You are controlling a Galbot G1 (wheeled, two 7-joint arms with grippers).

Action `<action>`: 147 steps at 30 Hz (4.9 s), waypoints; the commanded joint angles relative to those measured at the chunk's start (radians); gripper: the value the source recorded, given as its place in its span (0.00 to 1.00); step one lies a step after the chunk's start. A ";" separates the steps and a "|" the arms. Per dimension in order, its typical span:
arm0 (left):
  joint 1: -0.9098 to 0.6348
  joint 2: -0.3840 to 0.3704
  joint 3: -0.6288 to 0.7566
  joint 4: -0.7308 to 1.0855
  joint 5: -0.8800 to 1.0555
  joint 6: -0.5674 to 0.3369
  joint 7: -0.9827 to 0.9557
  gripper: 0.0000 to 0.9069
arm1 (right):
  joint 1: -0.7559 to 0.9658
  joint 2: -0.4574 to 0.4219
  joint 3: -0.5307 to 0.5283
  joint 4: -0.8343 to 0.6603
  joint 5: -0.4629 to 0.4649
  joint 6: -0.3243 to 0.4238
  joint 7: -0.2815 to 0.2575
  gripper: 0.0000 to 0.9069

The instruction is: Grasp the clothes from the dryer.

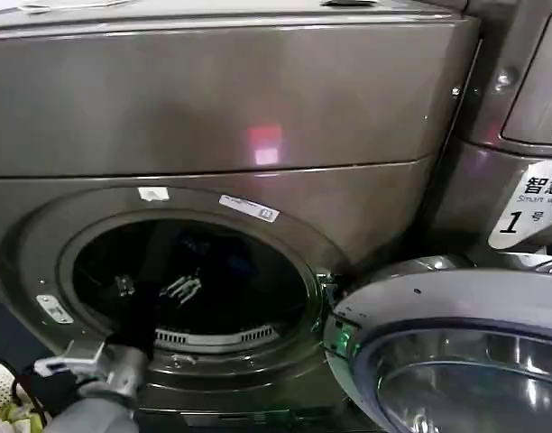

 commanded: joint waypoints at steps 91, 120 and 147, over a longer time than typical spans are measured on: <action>-1.100 0.046 0.698 1.646 0.586 -0.219 0.801 0.00 | 0.018 0.008 0.026 -0.084 -0.014 0.017 -0.011 1.00; -0.355 -0.029 0.108 0.617 0.265 -0.457 -0.189 0.00 | 0.061 0.012 -0.008 -0.075 -0.028 0.127 -0.063 1.00; -0.282 -0.059 0.080 0.496 0.234 -0.437 -0.166 0.00 | 0.046 -0.005 0.023 -0.086 -0.039 0.137 -0.053 1.00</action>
